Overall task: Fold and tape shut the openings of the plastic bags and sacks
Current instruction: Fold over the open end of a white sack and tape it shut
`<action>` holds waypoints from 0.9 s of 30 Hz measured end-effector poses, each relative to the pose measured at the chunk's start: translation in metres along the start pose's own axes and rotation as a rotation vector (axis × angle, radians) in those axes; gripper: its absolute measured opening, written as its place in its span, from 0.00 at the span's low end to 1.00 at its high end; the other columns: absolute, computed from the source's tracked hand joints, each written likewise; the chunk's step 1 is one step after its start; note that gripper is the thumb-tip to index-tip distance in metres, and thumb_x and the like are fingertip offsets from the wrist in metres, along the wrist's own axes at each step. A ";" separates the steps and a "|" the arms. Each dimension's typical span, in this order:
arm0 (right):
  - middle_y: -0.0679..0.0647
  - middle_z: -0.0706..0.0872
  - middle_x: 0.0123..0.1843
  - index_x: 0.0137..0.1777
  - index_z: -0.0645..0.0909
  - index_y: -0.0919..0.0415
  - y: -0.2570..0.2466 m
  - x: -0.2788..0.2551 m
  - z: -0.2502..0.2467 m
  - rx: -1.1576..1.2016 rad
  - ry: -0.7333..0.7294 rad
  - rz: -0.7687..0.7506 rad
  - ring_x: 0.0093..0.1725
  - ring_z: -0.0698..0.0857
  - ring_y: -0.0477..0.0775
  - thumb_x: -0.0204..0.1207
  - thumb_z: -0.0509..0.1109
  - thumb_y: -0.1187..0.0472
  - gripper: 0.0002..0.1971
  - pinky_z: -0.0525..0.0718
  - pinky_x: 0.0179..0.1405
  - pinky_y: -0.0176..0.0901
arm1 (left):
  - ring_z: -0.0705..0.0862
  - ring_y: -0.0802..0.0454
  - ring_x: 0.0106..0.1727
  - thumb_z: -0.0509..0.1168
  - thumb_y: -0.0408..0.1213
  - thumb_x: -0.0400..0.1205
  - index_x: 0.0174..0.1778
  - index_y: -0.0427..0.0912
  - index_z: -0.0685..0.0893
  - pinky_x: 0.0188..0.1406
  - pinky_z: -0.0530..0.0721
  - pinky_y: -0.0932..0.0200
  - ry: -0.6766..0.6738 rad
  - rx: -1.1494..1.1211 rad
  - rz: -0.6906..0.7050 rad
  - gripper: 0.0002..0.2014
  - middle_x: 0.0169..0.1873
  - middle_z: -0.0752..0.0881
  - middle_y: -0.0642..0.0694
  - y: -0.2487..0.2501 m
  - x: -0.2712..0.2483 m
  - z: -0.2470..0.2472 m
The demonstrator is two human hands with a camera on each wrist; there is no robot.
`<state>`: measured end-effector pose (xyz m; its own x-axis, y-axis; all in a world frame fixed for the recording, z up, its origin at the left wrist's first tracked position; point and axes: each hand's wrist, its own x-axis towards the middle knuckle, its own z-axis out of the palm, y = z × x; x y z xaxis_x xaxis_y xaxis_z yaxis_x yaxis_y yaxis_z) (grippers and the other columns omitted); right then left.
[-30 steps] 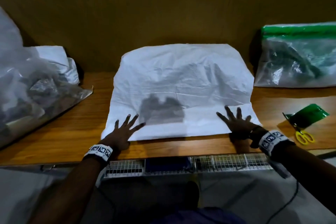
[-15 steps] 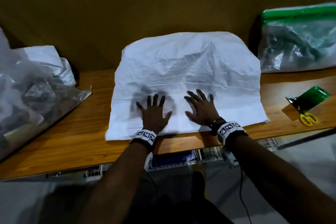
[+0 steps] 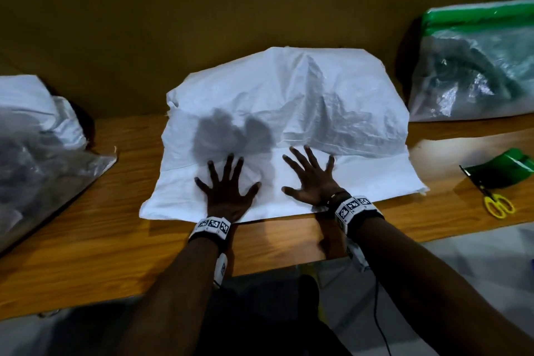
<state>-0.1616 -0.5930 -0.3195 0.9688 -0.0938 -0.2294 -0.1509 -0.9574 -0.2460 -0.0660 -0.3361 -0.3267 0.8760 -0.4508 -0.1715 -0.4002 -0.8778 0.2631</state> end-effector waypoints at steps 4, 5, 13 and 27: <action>0.42 0.38 0.94 0.93 0.47 0.39 -0.004 0.017 -0.011 -0.032 -0.042 0.025 0.93 0.35 0.58 0.71 0.54 0.20 0.51 0.41 0.78 0.94 | 0.35 0.30 0.90 0.49 0.77 0.80 0.92 0.62 0.45 0.78 0.36 0.11 -0.053 0.079 -0.063 0.46 0.92 0.39 0.57 0.017 0.015 -0.011; 0.47 0.43 0.95 0.93 0.52 0.44 -0.009 0.018 -0.012 -0.040 -0.012 0.007 0.93 0.40 0.61 0.73 0.56 0.23 0.50 0.46 0.78 0.93 | 0.40 0.28 0.91 0.54 0.72 0.81 0.92 0.57 0.51 0.80 0.37 0.13 -0.046 0.115 -0.064 0.45 0.93 0.44 0.51 0.029 0.017 -0.016; 0.42 0.56 0.94 0.90 0.62 0.35 0.025 -0.003 0.012 -0.049 0.265 -0.092 0.93 0.55 0.52 0.85 0.51 0.26 0.35 0.49 0.88 0.74 | 0.32 0.38 0.91 0.41 0.74 0.84 0.89 0.75 0.47 0.79 0.31 0.15 0.035 0.064 0.061 0.35 0.90 0.37 0.65 0.041 0.008 0.011; 0.43 0.56 0.94 0.91 0.60 0.40 0.118 -0.089 -0.011 -0.049 0.305 -0.002 0.92 0.57 0.49 0.88 0.50 0.28 0.35 0.55 0.91 0.61 | 0.47 0.48 0.93 0.51 0.73 0.86 0.92 0.64 0.56 0.91 0.46 0.34 0.134 0.002 0.117 0.38 0.93 0.47 0.56 -0.056 -0.028 -0.008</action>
<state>-0.2632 -0.7006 -0.3176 0.9844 -0.1629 0.0663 -0.1469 -0.9690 -0.1988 -0.0656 -0.2732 -0.3293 0.8515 -0.5242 -0.0113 -0.5018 -0.8211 0.2721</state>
